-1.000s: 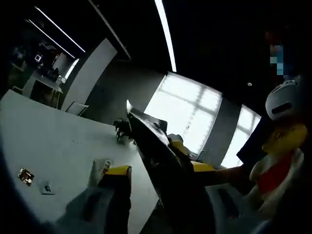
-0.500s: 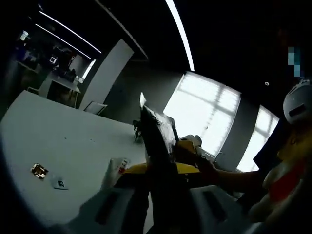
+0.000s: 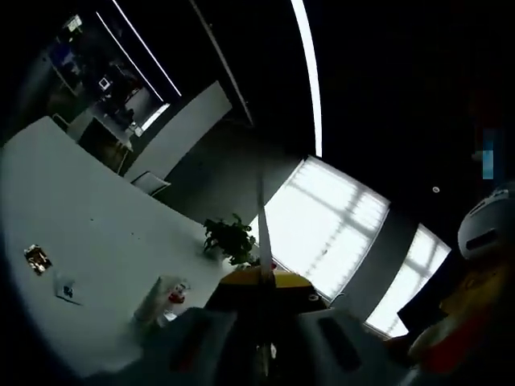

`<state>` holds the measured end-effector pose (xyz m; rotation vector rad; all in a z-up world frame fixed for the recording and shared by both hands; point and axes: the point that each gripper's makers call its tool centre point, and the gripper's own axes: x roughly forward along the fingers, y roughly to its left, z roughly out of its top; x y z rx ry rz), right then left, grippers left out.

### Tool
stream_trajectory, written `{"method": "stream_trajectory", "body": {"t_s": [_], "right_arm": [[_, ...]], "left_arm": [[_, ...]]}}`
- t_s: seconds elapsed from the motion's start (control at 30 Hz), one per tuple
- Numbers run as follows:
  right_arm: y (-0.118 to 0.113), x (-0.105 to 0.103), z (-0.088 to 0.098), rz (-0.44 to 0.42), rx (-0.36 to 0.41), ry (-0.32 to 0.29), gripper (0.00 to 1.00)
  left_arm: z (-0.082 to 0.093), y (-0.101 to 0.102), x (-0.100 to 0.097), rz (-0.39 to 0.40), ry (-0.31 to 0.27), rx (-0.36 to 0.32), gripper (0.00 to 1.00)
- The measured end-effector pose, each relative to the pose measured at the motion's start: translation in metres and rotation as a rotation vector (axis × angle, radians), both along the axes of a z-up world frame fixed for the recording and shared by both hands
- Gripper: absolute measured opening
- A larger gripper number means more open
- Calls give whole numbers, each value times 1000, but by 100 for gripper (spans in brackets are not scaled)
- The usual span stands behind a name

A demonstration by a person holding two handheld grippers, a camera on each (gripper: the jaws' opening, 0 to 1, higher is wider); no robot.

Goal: Arrange the skincare products in the storage area until every visible bottle or jar stands upright without overlapping.

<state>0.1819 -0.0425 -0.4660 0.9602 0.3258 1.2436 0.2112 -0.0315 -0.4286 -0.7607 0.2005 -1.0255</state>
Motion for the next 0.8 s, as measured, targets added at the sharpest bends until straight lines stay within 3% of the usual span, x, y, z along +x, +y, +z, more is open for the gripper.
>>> {"method": "stream_trajectory", "body": {"t_s": [0.1, 0.17, 0.2, 0.27, 0.3, 0.4, 0.43, 0.53, 0.57, 0.63, 0.73, 0.8], "right_arm": [[-2, 3, 3, -42, -18, -42, 4], [-4, 14, -7, -94, -92, 9, 2], [-2, 16, -16, -102, -174, -4, 2], [1, 17, -23, -113, -242, -5, 1], [2, 17, -19, -112, -215, 6, 1], [-3, 14, -8, -122, -164, -42, 1], [-6, 12, -4, -106, -141, -35, 1], [-9, 9, 3, -98, -109, -45, 1], [-12, 10, 10, -94, -59, -33, 1], [-16, 12, 12, -109, -40, -25, 1], [-16, 11, 9, -106, -64, -33, 1], [-18, 14, -6, -140, -163, -30, 1]], "left_arm": [[-7, 7, 9, 45, -19, 61, 2], [-20, 15, 19, 103, -50, 183, 2], [-29, 18, 24, 131, -58, 275, 2], [-36, 14, 21, 156, -98, 383, 2], [-33, 11, 20, 163, -125, 395, 2], [-14, 3, 11, 133, -204, 296, 3], [-12, 4, 9, 119, -188, 265, 4], [-20, 1, 5, 67, -163, 280, 12], [-23, -3, 1, 49, -154, 283, 16], [-25, -5, -5, 33, -136, 245, 17], [-27, -5, -9, 32, -119, 214, 13], [-28, 0, -8, 46, -103, 200, 1]]}}
